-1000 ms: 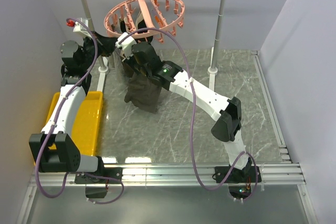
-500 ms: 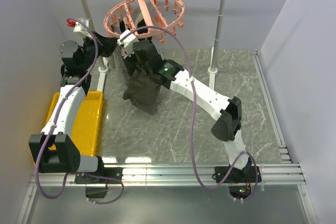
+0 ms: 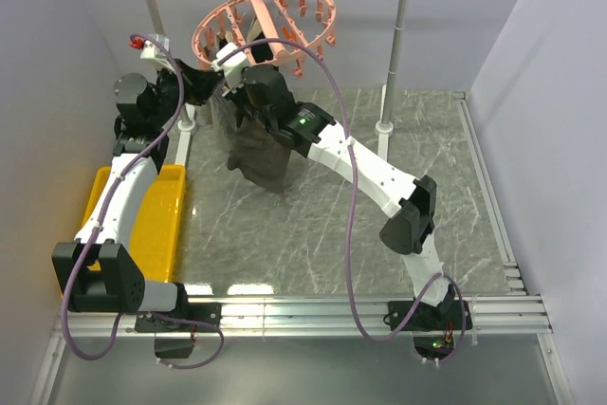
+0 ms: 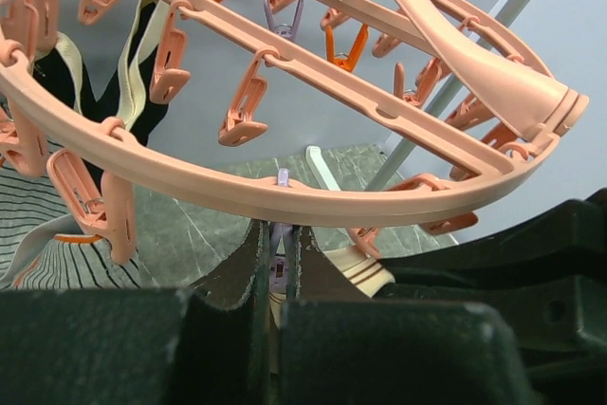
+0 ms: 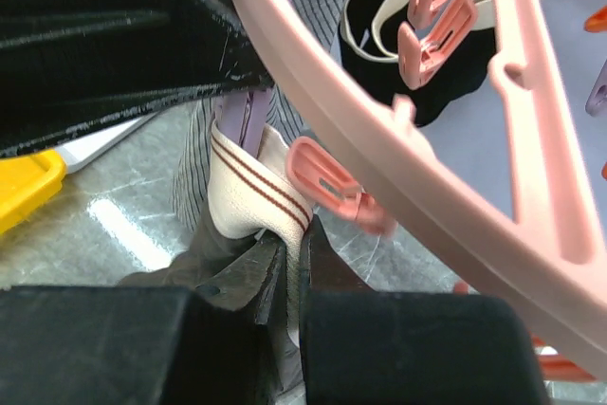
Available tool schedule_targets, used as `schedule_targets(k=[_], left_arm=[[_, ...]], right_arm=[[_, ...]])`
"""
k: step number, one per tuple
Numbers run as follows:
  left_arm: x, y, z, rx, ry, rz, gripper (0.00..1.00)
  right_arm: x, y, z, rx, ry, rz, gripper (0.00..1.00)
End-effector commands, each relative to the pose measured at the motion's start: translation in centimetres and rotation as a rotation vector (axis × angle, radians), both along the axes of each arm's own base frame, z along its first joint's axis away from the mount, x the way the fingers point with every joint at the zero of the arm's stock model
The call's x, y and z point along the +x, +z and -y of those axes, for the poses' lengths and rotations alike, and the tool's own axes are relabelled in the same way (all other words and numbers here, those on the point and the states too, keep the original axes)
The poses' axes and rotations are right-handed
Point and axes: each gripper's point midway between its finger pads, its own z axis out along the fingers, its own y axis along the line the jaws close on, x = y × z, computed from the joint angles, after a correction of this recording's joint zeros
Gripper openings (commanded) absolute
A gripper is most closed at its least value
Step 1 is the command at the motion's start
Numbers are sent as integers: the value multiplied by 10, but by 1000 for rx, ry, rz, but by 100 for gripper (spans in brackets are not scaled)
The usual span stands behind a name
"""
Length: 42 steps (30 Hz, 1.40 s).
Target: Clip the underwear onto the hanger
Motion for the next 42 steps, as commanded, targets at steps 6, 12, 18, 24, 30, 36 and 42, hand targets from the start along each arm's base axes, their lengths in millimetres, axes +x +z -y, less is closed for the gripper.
schedule_targets(k=[6, 12, 18, 24, 30, 36, 42], left_arm=[[-13, 32, 2, 10, -9, 96, 3], [-12, 35, 1, -1, 0, 94, 15], [-13, 41, 2, -9, -5, 99, 24], [-17, 49, 2, -12, -7, 127, 35], [-16, 65, -1, -14, 6, 161, 39], [-17, 73, 0, -27, -9, 172, 46], [-22, 70, -1, -32, -9, 154, 64]], right_arm=[[5, 36, 1, 85, -15, 64, 0], [6, 35, 0, 83, -16, 65, 0], [6, 33, -1, 82, -15, 64, 0], [7, 30, -3, 76, -8, 59, 0], [9, 29, -6, 81, -1, 57, 0], [9, 32, -7, 90, 0, 63, 0], [5, 27, -9, 92, 25, 47, 0]])
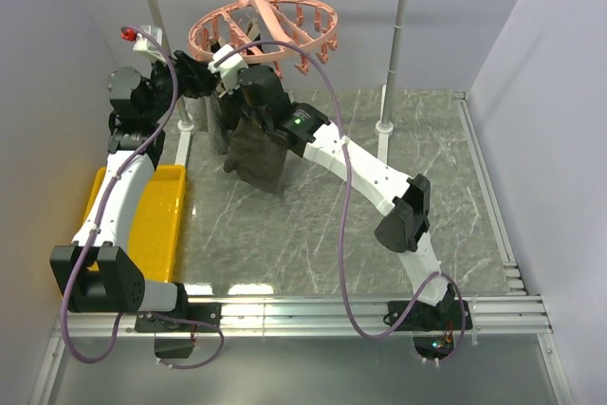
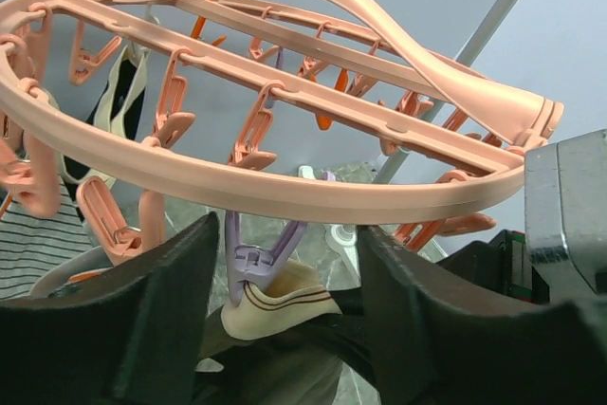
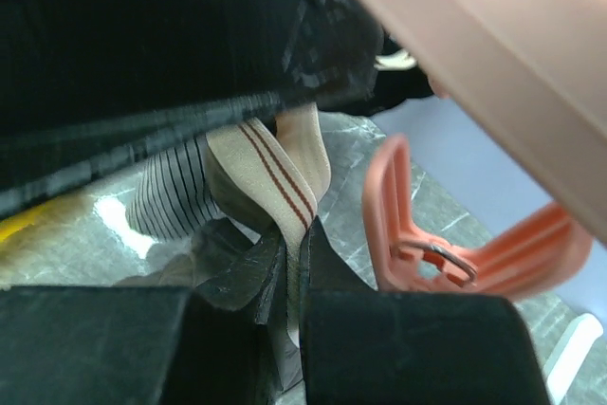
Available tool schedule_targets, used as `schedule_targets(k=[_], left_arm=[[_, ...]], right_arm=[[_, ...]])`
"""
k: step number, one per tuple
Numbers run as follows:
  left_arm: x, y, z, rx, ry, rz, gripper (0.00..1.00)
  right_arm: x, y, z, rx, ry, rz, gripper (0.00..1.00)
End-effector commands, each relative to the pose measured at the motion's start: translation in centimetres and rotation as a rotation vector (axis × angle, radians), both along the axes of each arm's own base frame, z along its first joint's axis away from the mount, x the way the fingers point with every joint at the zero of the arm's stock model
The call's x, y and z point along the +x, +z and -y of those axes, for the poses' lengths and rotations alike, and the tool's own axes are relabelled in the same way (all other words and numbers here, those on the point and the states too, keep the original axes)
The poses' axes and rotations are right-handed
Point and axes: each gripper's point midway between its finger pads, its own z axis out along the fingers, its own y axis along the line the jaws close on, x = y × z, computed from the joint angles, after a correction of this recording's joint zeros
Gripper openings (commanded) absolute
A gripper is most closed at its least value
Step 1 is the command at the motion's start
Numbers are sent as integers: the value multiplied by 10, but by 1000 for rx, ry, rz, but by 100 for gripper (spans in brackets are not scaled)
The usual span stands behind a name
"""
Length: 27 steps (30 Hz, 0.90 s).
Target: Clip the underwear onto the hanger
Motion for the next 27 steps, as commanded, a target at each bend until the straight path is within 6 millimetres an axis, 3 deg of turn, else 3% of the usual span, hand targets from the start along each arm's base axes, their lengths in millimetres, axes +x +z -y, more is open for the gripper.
schedule_targets(k=[1, 6, 7, 11, 16, 17, 19, 20, 22, 23, 24, 26, 27], left_arm=[[-23, 45, -1, -14, -5, 116, 67], [-32, 37, 0, -32, -18, 90, 75], [-33, 40, -11, -39, 5, 94, 76], [-40, 36, -19, -56, 13, 81, 79], [-49, 27, -37, -91, 38, 38, 80], [-51, 20, -38, -91, 32, 24, 80], [-56, 15, -42, -82, 39, 17, 80], [-58, 7, -42, -74, 29, 1, 80], [-63, -3, -47, -45, 38, -16, 80], [-65, -14, -47, -33, 34, -35, 80], [-68, -19, -48, -22, 30, -40, 79], [-74, -31, -51, 6, 26, -48, 78], [-80, -36, -47, 34, -10, -41, 77]], right_arm=[[0, 32, 2, 84, 13, 47, 0], [-3, 26, -1, 79, 35, 29, 5], [-4, 25, -3, 82, 39, 25, 11], [-9, 24, -4, 84, 63, 13, 46], [-22, 18, -1, 87, 100, -29, 70], [-27, 25, 2, 100, 109, -27, 73], [-36, 17, 2, 94, 141, -58, 80], [-43, 26, 6, 107, 153, -57, 82], [-55, 13, 6, 88, 204, -97, 90], [-62, 22, 13, 99, 217, -91, 94], [-69, 7, 14, 79, 234, -120, 97], [-87, 15, 22, 96, 286, -123, 100], [-91, -4, 26, 75, 291, -149, 100]])
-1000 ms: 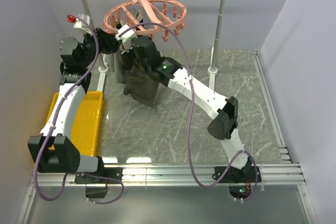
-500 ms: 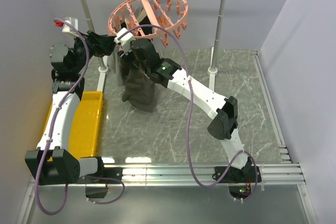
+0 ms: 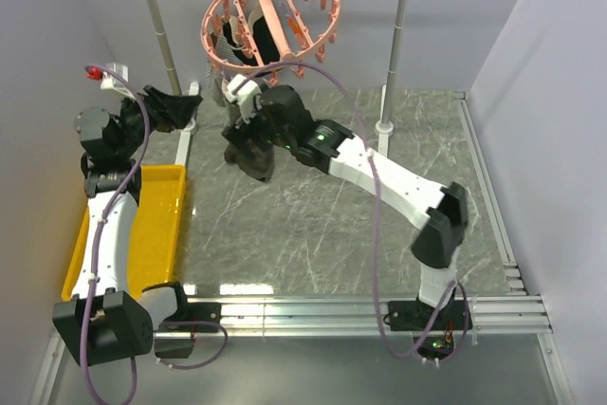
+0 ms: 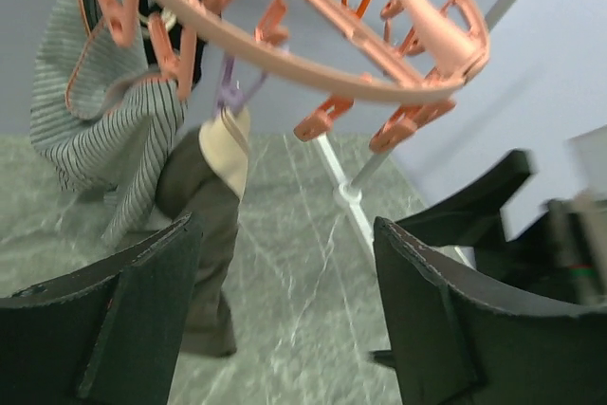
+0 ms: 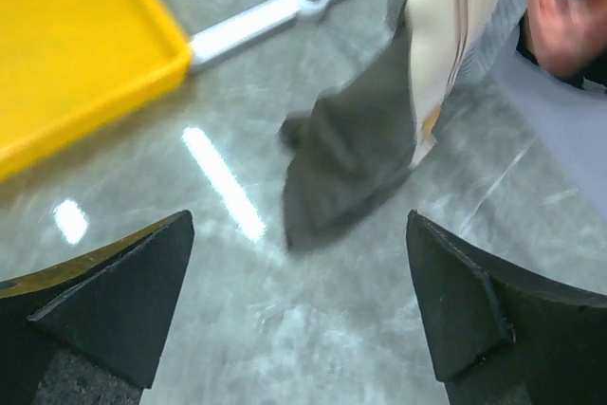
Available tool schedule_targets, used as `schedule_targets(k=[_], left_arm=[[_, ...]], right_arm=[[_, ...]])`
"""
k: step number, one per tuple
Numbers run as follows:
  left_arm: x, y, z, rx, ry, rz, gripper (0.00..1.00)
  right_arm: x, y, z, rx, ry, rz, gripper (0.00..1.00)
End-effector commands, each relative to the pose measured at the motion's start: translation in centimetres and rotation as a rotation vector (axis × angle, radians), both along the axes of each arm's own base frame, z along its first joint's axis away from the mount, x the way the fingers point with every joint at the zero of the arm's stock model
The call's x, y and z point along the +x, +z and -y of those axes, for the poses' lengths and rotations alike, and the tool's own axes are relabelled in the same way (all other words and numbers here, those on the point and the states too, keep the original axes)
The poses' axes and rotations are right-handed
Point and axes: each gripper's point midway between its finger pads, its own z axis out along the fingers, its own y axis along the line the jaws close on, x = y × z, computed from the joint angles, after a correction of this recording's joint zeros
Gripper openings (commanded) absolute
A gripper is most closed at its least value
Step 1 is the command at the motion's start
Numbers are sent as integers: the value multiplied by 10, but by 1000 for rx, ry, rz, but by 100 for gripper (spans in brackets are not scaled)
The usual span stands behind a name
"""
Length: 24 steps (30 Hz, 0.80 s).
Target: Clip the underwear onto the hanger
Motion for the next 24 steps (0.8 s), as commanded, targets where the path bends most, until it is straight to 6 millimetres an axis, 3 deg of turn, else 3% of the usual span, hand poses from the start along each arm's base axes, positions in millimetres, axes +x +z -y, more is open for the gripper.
schedule_targets(k=[1, 2, 3, 5, 7, 10, 11, 14, 16, 18, 19, 21, 23, 24], left_arm=[[-22, -8, 9, 93, -94, 35, 77], [-25, -17, 11, 112, -117, 14, 76], [-26, -24, 12, 161, -135, 24, 76], [-27, -36, 11, 201, -139, 16, 76], [-28, -49, 7, 269, -118, 22, 76], [-28, -80, 5, 352, -93, 10, 76], [-28, -85, 4, 397, -88, 28, 76], [-27, -107, 13, 477, -107, 42, 77], [-27, -124, 24, 551, -128, 55, 79], [-27, -131, 36, 609, -145, 95, 80], [-24, -138, 31, 625, -112, 78, 81], [-21, -146, 44, 653, -105, 68, 82], [-11, -154, 41, 677, -34, 24, 83], [-12, -156, 53, 686, -52, 26, 85]], right_arm=[[-31, 32, 16, 92, 88, 6, 100], [-38, 38, 24, 105, 93, 11, 100], [-43, 18, 29, 78, 93, -31, 100], [-50, 16, 43, 118, 104, -102, 100], [-55, -9, 54, 137, 81, -223, 98], [-51, -30, 81, 218, 22, -384, 95], [-45, -45, 91, 236, 6, -436, 92], [-30, -67, 107, 284, -51, -519, 90], [-21, -84, 110, 297, -84, -581, 90], [-11, -87, 111, 335, -100, -612, 88], [-6, -97, 110, 335, -110, -635, 87], [5, -96, 107, 371, -117, -638, 86], [18, -99, 101, 397, -127, -646, 86], [25, -106, 100, 402, -138, -658, 86]])
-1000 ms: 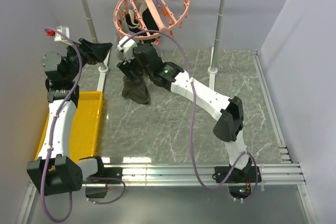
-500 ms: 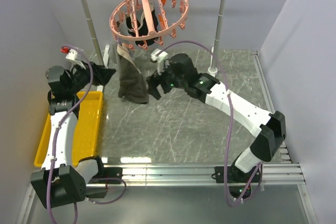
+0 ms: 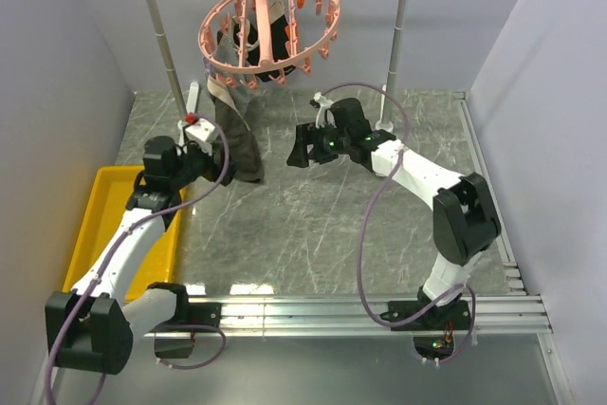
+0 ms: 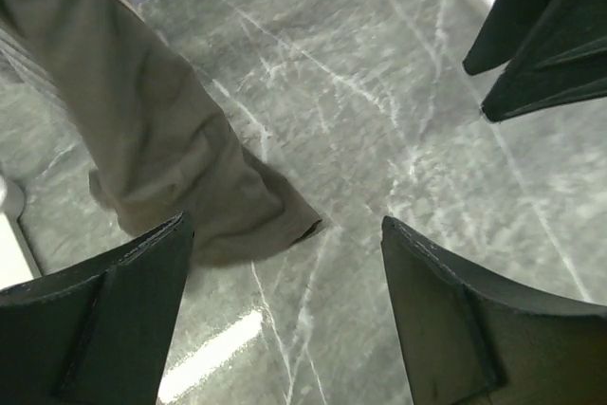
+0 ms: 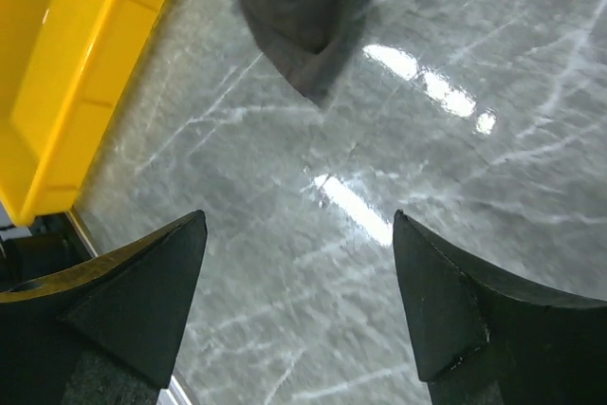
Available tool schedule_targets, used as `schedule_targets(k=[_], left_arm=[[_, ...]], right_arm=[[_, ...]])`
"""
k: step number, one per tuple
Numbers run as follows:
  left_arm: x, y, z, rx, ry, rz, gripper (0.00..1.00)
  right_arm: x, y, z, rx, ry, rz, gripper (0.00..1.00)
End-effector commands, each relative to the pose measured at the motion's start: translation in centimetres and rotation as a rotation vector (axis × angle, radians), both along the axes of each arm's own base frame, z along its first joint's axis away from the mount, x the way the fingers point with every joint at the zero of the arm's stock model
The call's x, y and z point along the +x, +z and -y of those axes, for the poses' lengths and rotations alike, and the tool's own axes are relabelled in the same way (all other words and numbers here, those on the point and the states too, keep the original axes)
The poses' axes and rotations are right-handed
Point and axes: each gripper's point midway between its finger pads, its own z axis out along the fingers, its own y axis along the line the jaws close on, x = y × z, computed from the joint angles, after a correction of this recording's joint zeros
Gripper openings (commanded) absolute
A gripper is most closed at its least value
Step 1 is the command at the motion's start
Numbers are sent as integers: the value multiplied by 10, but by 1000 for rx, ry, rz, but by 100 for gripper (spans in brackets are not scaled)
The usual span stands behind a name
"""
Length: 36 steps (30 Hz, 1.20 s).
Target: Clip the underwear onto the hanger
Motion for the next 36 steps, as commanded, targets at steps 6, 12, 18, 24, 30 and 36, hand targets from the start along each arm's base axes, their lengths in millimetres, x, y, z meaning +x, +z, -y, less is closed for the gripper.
schedule_targets(k=[6, 12, 18, 24, 30, 36], left_arm=[[32, -19, 22, 226, 158, 110, 84], [79, -26, 10, 233, 366, 45, 80], [113, -31, 1, 250, 499, 41, 76], [134, -45, 1, 289, 534, 39, 65], [151, -62, -5, 324, 540, -1, 29], [153, -61, -3, 323, 496, -13, 0]], right_arm=[[53, 21, -29, 182, -53, 19, 85], [84, 14, -37, 243, -104, 10, 85], [106, 13, -47, 308, -132, -15, 85], [115, 8, -57, 350, -130, -46, 85], [120, 5, -61, 369, -129, -65, 85], [125, -5, -66, 389, -136, -102, 86]])
